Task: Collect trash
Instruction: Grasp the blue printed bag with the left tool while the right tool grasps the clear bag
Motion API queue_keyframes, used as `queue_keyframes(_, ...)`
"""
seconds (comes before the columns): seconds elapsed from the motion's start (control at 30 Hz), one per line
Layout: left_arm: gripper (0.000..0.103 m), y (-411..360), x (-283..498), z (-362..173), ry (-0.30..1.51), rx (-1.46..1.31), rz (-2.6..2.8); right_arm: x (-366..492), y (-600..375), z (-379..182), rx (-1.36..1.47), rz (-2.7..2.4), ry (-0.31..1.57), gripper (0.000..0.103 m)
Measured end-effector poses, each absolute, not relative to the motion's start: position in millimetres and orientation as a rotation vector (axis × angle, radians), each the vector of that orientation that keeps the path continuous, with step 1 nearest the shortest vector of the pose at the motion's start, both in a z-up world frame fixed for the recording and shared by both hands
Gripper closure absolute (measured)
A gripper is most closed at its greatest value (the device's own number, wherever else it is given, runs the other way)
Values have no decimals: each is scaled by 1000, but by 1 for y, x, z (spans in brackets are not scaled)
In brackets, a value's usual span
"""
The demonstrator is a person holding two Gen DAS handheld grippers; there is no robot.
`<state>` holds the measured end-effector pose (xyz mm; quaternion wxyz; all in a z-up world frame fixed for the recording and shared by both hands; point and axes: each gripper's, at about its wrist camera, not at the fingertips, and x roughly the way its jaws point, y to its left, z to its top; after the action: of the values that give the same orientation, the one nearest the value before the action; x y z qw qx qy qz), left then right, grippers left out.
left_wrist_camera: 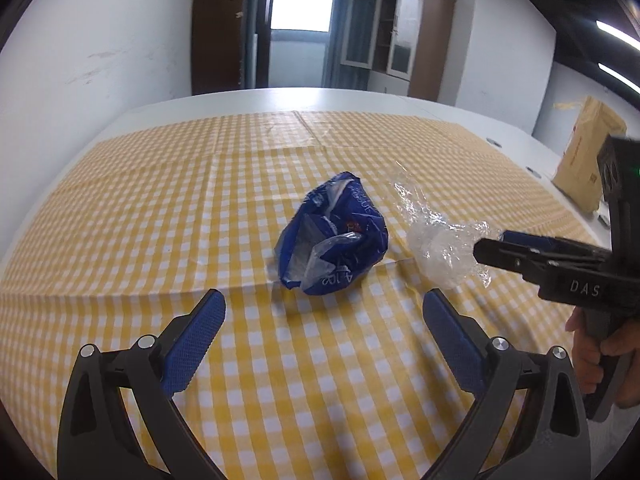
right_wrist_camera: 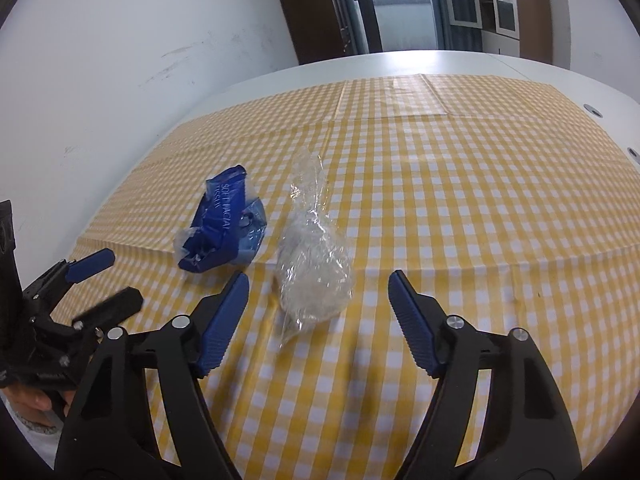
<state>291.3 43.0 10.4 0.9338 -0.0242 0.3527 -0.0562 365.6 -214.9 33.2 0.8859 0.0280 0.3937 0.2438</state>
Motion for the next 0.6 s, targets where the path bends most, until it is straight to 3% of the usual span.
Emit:
queue_keyframes(0.1, 6, 33, 308, 3, 741, 13, -118, 376, -212, 28, 72, 519, 847, 45)
queue_keyframes(0.23, 6, 19, 330, -6, 771, 97, -136, 385, -210, 18, 73, 526, 886, 66)
queue_keyframes(0.37, 9, 5, 345, -17, 793, 183, -128, 390, -215, 15, 112, 541, 897, 72)
queue_keyframes(0.47, 35, -3, 350, -23, 800, 224, -146, 388, -218, 16, 107, 533, 886, 74)
queue_keyframes(0.53, 68, -3, 352, -25, 808, 206, -139, 384, -221, 18, 91, 526, 871, 75)
queue_keyframes(0.6, 74, 0, 349, -24, 806, 174, -142, 378, -227, 20, 90, 521, 857, 75)
